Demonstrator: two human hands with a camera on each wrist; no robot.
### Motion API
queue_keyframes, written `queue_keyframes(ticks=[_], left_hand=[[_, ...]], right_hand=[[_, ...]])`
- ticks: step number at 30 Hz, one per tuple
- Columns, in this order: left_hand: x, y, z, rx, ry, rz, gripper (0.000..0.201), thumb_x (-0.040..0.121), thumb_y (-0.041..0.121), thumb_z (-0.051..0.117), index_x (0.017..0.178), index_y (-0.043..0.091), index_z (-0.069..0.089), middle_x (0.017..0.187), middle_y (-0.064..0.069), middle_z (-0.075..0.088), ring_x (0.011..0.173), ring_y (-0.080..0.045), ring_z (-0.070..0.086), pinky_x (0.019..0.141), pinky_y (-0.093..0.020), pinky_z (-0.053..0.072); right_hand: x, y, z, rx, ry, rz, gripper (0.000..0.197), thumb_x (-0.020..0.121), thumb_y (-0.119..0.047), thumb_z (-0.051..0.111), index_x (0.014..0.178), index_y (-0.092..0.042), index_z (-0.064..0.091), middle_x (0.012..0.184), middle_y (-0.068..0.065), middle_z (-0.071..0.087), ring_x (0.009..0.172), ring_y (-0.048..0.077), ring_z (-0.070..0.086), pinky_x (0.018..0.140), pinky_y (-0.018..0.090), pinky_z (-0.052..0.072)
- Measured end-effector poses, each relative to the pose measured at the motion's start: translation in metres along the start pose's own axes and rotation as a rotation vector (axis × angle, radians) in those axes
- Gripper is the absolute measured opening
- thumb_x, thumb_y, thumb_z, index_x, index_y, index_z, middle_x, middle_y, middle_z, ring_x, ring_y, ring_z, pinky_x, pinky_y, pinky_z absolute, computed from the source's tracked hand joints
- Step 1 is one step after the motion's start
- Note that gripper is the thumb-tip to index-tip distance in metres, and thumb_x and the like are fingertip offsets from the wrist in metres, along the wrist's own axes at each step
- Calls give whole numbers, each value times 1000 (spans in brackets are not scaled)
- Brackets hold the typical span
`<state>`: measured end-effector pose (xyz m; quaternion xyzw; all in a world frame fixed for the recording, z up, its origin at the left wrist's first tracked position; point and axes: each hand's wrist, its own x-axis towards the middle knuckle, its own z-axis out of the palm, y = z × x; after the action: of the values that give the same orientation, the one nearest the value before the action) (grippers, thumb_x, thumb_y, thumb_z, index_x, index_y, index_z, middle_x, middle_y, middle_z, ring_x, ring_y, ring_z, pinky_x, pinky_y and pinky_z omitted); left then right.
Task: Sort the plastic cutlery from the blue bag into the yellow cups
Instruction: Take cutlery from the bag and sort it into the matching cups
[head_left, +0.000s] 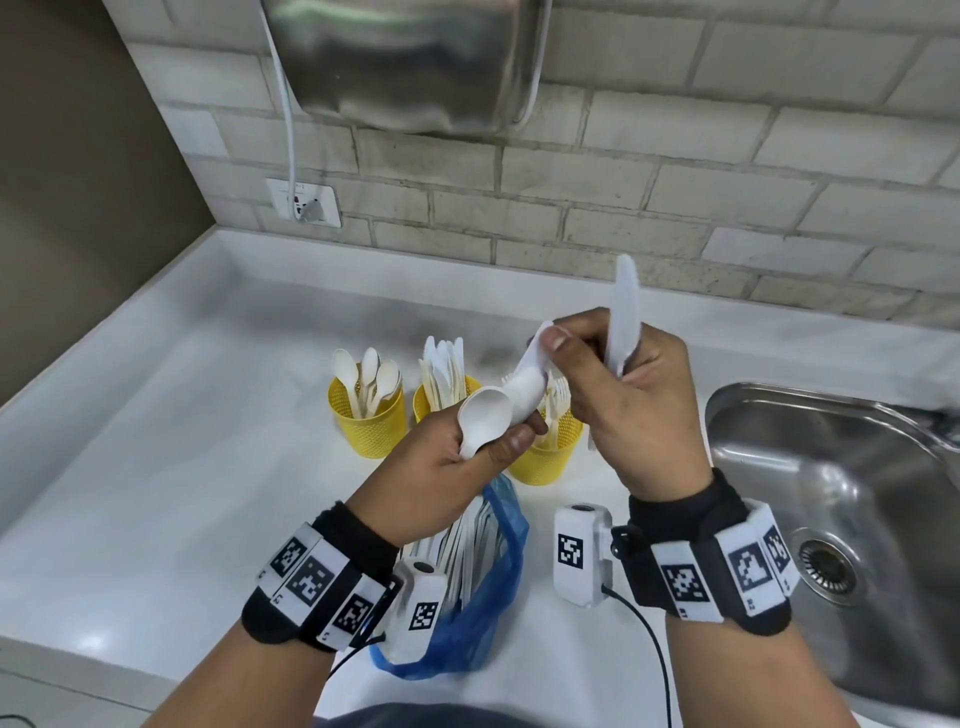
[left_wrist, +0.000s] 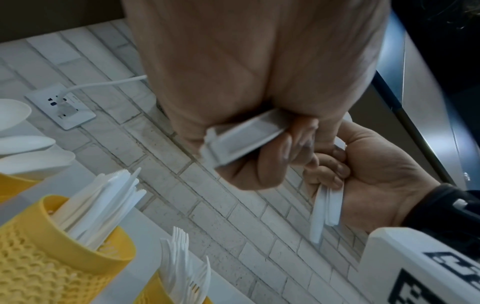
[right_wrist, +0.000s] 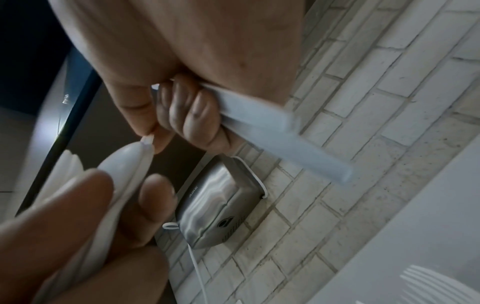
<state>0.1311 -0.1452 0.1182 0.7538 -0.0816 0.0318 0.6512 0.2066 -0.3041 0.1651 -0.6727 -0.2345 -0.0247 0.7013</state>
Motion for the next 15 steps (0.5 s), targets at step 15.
queue_keyframes(ticks=[15], left_hand=[[1,-7,-4,46,-3,-74,21,103,26,54,114,18,70,83,29,67,74,11,61,68,-7,45]], right_hand=[[14,8,-5,486,399,19,39,111,-34,40,80,-15,53,56,-1,42,44,15,40,46,25,36]])
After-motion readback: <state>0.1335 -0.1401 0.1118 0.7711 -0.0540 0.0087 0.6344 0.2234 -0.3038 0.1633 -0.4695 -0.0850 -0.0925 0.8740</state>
